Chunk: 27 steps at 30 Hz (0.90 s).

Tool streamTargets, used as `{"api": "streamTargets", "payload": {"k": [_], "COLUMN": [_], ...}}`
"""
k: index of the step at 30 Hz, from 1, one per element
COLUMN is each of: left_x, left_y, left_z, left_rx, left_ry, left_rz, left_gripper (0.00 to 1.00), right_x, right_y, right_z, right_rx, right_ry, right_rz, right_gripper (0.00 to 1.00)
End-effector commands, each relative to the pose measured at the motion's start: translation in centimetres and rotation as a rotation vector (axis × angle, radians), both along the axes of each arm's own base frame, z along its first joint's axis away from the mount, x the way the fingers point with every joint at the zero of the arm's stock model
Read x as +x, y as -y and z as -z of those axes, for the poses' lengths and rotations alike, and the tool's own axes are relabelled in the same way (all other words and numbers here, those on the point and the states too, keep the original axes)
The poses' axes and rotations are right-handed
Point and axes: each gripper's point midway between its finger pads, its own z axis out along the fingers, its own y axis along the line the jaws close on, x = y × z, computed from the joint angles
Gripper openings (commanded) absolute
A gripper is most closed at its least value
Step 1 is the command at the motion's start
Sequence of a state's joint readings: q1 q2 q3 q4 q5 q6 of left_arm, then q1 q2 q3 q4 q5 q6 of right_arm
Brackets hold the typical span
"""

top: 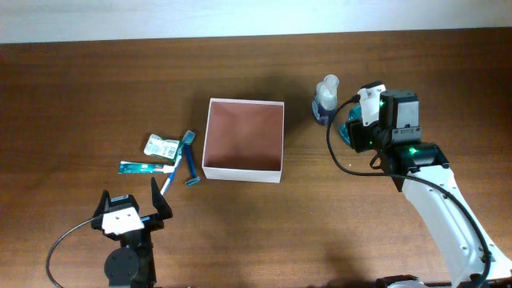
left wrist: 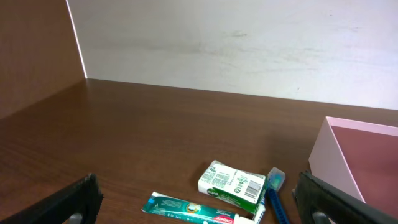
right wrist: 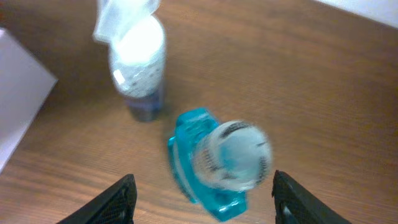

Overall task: Pack container
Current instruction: 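Move the right gripper to the teal mouthwash bottle cap and grasp it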

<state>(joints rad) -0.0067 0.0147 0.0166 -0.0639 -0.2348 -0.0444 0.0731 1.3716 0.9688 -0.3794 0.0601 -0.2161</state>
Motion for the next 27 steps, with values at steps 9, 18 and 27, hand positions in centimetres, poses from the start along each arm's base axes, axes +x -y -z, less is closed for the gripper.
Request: {"api": "streamTargets", "payload": {"k": [9, 18, 27], "left_x": [0.0, 0.0, 0.0], "left_y": [0.1, 0.1, 0.1], "left_z": [0.1, 0.1, 0.1], "left_rx": [0.015, 0.015, 0.015], "left_ry": [-0.001, 0.000, -0.001], "left_rz": [0.007, 0.007, 0.007], "left_gripper": [0.99, 0.99, 0.99], "right_x": [1.8, 3.0, 3.0], "right_y": [1.5, 1.5, 1.5], "right_z": [-1.4, -0.4, -0.4], "right_rx": [0.039, 0.129, 0.126], "right_ry": [0.087, 0.097, 0.099], "right_rz": [0.170, 0.251, 0.254], "right_gripper": [0.64, 0.54, 0.28]}}
